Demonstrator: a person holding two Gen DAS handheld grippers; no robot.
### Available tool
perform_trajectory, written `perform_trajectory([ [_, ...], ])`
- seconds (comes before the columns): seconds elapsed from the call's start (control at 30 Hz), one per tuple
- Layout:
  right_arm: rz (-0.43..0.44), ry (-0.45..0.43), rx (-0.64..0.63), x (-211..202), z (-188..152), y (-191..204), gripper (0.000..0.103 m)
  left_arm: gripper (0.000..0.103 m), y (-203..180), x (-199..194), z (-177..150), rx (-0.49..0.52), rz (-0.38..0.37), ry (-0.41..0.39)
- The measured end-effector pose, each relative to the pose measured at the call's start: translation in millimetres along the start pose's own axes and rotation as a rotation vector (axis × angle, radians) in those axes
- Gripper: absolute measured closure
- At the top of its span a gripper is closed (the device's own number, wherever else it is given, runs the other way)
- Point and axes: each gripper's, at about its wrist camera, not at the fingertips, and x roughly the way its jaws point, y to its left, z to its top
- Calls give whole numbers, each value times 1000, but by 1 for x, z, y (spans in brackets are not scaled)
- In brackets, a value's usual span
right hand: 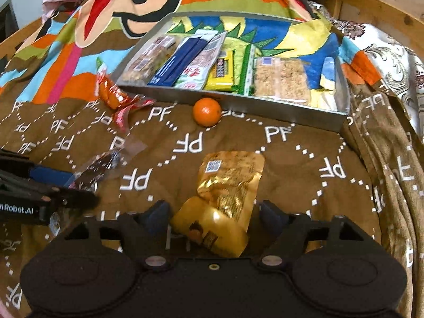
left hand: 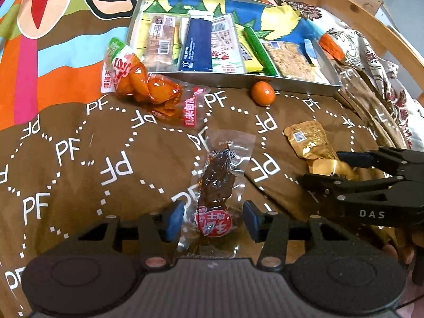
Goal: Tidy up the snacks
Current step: 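Grasp the jerky packet with the left tool while the right tool grasps the gold foil packet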
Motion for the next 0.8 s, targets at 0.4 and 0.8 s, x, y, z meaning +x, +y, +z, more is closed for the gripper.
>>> perform_trajectory([
  [0.4, -41, -23, -142, 8, -5, 26, 42, 52, -4, 3, 2, 43, 36, -20],
  [0.8, -188, -165, -458, -8, -23, 61, 48, 53, -14, -16, -3, 66, 33, -95],
])
